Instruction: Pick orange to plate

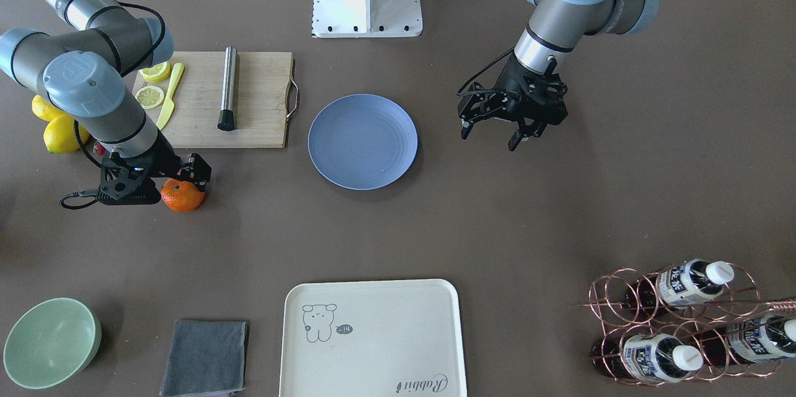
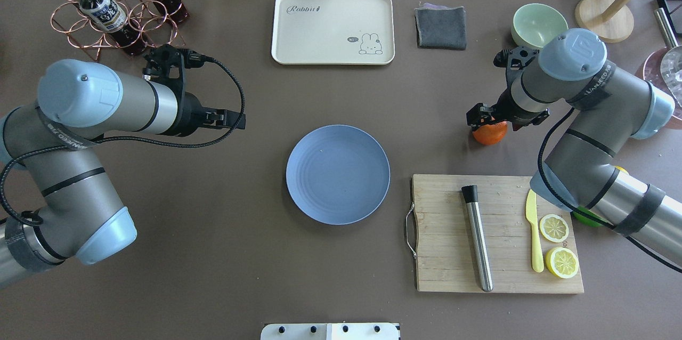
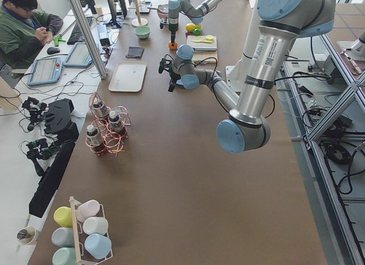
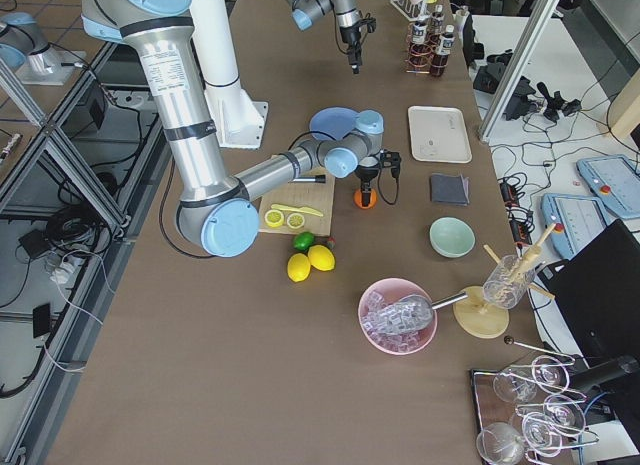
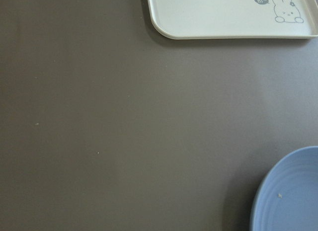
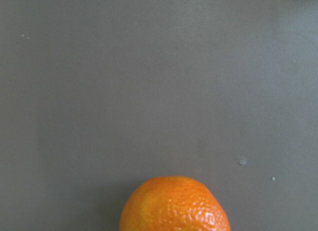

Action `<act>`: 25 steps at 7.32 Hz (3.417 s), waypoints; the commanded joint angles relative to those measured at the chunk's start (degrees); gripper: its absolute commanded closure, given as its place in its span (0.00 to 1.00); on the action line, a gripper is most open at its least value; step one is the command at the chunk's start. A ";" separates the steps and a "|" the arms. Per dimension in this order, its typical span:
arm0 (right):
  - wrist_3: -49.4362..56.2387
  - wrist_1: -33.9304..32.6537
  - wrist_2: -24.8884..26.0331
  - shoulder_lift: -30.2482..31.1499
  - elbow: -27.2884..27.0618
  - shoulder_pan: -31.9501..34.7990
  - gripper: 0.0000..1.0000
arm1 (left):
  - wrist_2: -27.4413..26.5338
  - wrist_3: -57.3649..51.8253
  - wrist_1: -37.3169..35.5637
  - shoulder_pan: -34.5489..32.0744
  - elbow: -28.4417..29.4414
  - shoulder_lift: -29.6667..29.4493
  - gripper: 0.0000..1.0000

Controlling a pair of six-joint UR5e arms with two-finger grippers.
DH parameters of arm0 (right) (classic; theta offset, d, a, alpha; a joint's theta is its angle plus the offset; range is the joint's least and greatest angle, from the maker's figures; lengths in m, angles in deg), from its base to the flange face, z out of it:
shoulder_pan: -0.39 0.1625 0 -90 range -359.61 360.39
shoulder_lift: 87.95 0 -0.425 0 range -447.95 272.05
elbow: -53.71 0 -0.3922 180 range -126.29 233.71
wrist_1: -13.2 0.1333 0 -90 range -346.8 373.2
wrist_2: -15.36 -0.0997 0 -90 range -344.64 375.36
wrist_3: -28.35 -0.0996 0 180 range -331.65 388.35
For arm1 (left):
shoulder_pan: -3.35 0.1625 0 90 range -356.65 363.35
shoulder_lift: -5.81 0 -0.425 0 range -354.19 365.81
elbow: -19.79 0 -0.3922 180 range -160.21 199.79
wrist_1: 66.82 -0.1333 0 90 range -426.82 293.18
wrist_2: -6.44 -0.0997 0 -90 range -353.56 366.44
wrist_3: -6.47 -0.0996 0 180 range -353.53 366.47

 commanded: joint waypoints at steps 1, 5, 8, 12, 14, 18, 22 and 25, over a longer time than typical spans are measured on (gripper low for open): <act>0.03 0.09 0.11 -0.08 1.02 -0.94 0.00 | 0.80 -1.81 -0.41 -1.78 0.24 0.09 0.02; -0.14 -0.26 -0.07 -3.14 -0.28 -0.59 1.00 | 4.85 -10.60 -3.75 -7.24 -0.20 1.76 0.02; -6.33 -4.89 -0.42 -6.56 -7.75 -1.45 1.00 | 13.17 -20.23 -4.01 -16.26 0.33 3.77 0.02; -21.66 -15.96 13.69 -18.86 -9.62 -18.74 1.00 | 16.63 -42.03 -4.10 -28.40 2.17 12.47 0.02; -22.82 -16.08 18.54 -24.04 -4.37 -22.29 1.00 | 20.90 -49.52 -4.01 -34.02 5.59 14.32 0.02; -22.29 -12.06 20.84 -28.03 5.05 -22.39 1.00 | 23.13 -52.54 -3.93 -38.01 7.45 16.36 0.02; -22.82 -10.45 20.76 -27.42 6.66 -23.27 0.00 | 23.22 -52.63 -3.93 -39.59 7.63 16.62 0.02; -21.16 -20.59 13.43 -24.00 -4.98 -17.67 0.00 | 23.31 -61.72 -4.10 -44.57 10.34 16.71 0.02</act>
